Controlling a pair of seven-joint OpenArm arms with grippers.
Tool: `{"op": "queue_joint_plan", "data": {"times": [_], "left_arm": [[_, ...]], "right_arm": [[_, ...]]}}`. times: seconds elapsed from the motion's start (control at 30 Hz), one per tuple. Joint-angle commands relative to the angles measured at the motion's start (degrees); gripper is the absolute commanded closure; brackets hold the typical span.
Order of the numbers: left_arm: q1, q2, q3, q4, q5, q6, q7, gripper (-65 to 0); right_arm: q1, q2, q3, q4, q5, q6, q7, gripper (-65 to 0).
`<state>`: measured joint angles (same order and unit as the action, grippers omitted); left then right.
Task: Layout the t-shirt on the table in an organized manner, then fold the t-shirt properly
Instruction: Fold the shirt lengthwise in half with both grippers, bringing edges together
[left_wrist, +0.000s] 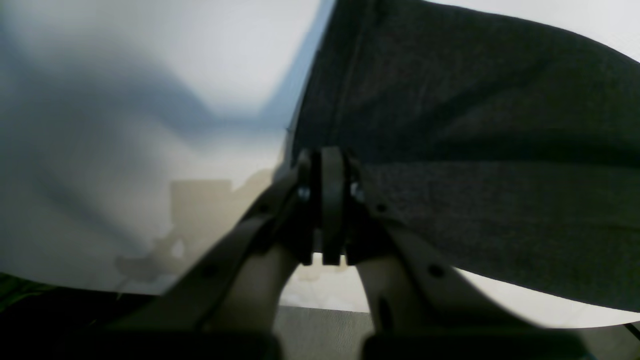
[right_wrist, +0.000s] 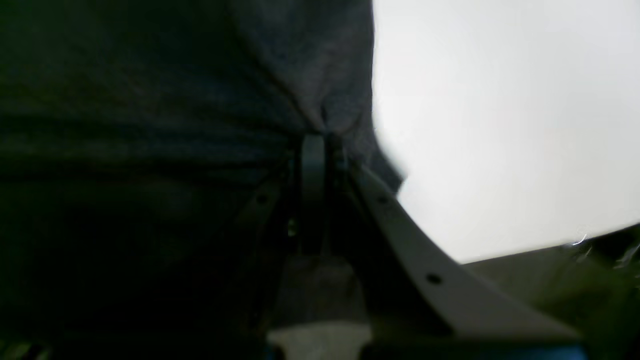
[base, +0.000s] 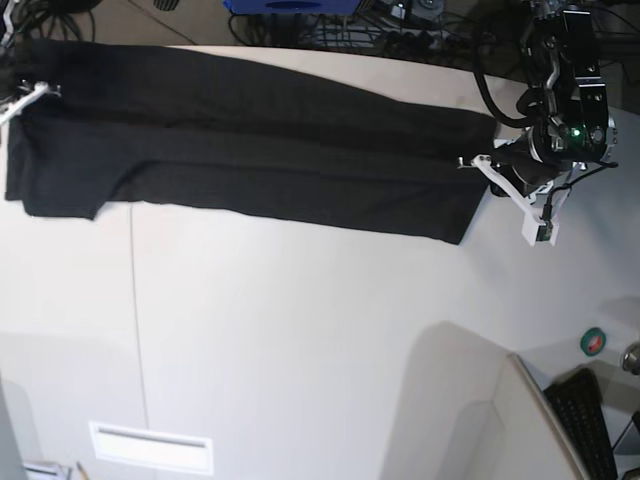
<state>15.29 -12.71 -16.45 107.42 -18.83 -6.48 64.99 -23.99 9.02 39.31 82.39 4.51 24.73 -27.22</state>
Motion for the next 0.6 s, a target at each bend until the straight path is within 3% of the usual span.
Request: {"op": "queue_joint_plan", "data": {"times": [0.0,0.3,0.37,0.4,0.43,0.5,0.57], "left_arm": [[-0.12,-0.61,-0.30,1.11,0.32,-0.07,-0.86,0.0],[-0.04,-1.84,-0.30,1.02,0.32,0.02,-0.77,0.0],[-0.04,-2.46,-0.39,1.02,0.32,0.11,-0.77,0.0],[-0.04,-2.54,-0.92,1.02,0.32,0.11,-0.77,-3.6],[-0.04,-2.37,-2.06,1.02,0.32,0.11,-0.77,-11.7],[-0.04,-2.10,-4.87,1.11,0.15,0.11,-0.77,-24.5],[-0.12,-2.02,-6.89,1.90,-0.29,0.11,-0.77,-30.3]], "right_arm": [[0.82,1.14,0.82,0.03,0.10,-0.42,1.16,0.0],[0.91,1.14,0.91,-1.29,0.19,-0.42,0.89,0.0],[0.82,1.14,2.49,-0.85,0.37,-0.42,0.89,-17.7],[0.82,1.05,3.64,-0.15,0.37,-0.42,0.89,-25.2],[0.74,0.43,4.69,0.91,0.37,-0.42,0.89,-31.1],[0.74,-1.24,7.06,4.60,0.37,-0.42,0.89,-32.6],[0.30,-2.47,8.29,8.29,0.37,-0.42,0.89,-32.6]]}}
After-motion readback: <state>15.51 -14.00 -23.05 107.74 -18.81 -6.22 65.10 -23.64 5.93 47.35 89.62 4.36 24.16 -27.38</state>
